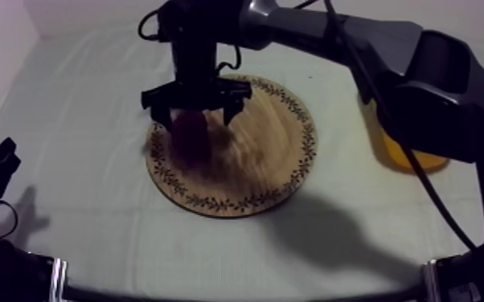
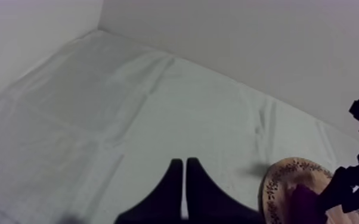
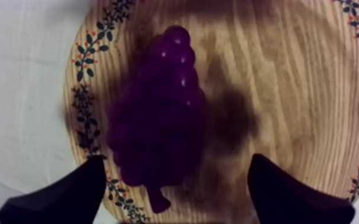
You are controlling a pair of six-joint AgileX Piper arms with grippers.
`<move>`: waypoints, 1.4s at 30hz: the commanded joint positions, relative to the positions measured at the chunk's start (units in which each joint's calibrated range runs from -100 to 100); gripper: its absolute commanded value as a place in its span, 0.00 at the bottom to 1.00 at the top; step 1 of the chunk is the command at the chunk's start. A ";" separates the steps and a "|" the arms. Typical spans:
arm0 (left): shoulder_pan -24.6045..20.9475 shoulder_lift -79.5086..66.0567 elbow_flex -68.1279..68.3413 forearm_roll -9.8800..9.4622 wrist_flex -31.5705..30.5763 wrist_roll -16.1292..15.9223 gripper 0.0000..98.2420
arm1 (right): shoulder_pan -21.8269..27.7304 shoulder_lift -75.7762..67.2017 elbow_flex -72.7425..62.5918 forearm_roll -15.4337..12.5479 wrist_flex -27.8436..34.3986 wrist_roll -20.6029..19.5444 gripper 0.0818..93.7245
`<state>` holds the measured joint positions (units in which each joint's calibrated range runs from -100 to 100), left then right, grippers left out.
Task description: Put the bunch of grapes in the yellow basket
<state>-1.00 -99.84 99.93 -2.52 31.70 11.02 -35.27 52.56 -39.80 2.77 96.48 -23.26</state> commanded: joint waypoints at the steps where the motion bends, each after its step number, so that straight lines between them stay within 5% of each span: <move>1: 0.02 0.02 -0.04 0.01 -0.01 -0.01 0.00 | -0.02 0.62 -0.45 -0.23 -0.14 -0.06 0.72; 23: 0.02 0.02 -0.04 0.01 -0.01 -0.01 0.00 | -0.39 10.21 -11.94 -1.06 0.28 -1.17 0.68; 42: 0.02 0.02 -0.04 0.01 -0.01 -0.01 0.00 | 0.27 12.03 -11.09 -0.92 -1.11 -1.16 0.33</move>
<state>-1.00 -99.84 99.93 -2.52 31.70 11.02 -34.98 64.37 -51.60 1.75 95.02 -24.41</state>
